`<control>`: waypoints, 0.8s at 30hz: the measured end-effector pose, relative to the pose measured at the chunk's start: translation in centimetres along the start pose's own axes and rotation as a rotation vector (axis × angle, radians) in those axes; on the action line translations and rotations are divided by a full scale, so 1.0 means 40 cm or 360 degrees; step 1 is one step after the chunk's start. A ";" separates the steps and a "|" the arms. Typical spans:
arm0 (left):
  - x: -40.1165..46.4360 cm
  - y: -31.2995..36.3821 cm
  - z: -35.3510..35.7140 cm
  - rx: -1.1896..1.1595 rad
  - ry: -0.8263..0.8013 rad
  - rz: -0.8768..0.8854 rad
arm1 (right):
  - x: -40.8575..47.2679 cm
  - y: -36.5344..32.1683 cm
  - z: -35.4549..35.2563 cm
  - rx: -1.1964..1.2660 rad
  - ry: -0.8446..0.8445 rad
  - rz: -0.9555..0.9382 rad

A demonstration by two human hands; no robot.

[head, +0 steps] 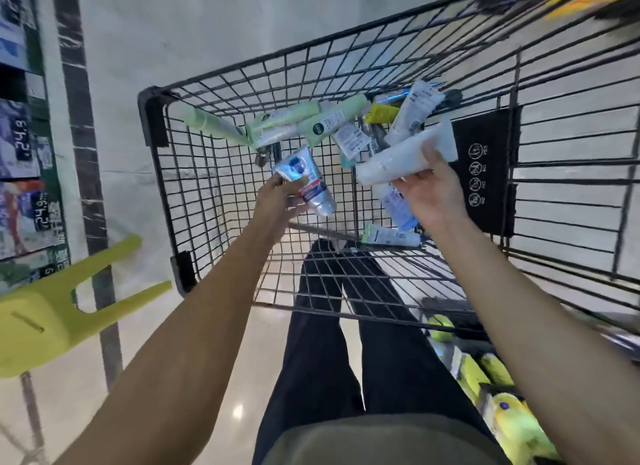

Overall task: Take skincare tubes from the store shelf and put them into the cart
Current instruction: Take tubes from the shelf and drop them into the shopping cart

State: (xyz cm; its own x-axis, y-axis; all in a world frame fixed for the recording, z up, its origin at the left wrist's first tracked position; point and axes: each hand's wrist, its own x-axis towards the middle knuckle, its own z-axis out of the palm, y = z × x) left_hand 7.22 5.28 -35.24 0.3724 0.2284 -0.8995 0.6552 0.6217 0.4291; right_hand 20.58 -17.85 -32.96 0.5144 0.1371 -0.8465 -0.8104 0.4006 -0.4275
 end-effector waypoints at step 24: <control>-0.818 0.171 0.056 0.0236 -0.0817 0.0686 | -0.911 0.008 0.051 -0.0008 -0.0170 -0.0582</control>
State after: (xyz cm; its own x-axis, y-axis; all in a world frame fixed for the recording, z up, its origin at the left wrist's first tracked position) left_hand 0.99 0.40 -2.70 0.8606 0.0257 -0.5086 0.4478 0.4375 0.7798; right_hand 2.16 -20.87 -1.61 0.7961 0.0795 -0.5999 -0.5689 0.4362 -0.6972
